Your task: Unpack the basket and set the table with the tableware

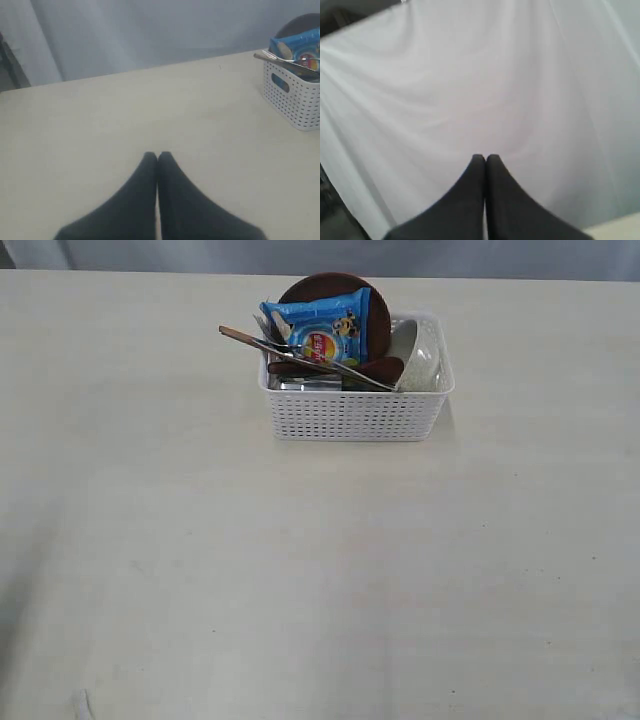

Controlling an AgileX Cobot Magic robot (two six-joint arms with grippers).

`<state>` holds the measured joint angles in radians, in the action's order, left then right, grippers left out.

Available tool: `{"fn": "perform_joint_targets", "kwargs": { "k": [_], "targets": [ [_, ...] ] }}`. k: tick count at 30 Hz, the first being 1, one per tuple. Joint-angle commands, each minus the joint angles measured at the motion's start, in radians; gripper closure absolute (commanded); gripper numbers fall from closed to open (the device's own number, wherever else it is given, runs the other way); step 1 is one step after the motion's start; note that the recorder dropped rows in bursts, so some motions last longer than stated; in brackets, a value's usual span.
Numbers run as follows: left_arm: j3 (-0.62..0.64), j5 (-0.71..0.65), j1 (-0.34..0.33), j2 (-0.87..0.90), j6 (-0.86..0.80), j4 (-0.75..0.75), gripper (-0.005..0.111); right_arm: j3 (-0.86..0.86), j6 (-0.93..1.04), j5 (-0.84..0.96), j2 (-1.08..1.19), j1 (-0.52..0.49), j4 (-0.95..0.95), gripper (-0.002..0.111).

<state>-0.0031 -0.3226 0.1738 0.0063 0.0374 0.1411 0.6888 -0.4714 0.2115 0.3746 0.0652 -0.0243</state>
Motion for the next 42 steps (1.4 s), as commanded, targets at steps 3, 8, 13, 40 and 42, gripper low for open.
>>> {"fn": "perform_joint_targets", "kwargs": {
  "k": [3,8,13,40,42],
  "targets": [
    [0.003,-0.002,0.002,-0.006,0.008,0.004,0.107,0.245,0.189,0.366,0.317,0.093,0.001,0.080],
    [0.003,-0.002,0.002,-0.006,0.008,0.004,0.107,0.396,0.301,0.595,0.560,0.169,-0.001,0.059],
    [0.003,-0.002,0.002,-0.006,0.008,0.004,0.107,0.486,0.482,0.642,0.762,0.269,-0.091,0.058],
    [0.003,-0.002,0.002,-0.006,0.006,0.004,0.107,0.822,0.697,0.544,1.563,0.556,-0.044,0.058],
    [0.003,-0.002,0.002,-0.006,0.006,0.004,0.107,0.822,0.695,0.539,1.576,0.556,-0.016,0.058]
  ]
}}
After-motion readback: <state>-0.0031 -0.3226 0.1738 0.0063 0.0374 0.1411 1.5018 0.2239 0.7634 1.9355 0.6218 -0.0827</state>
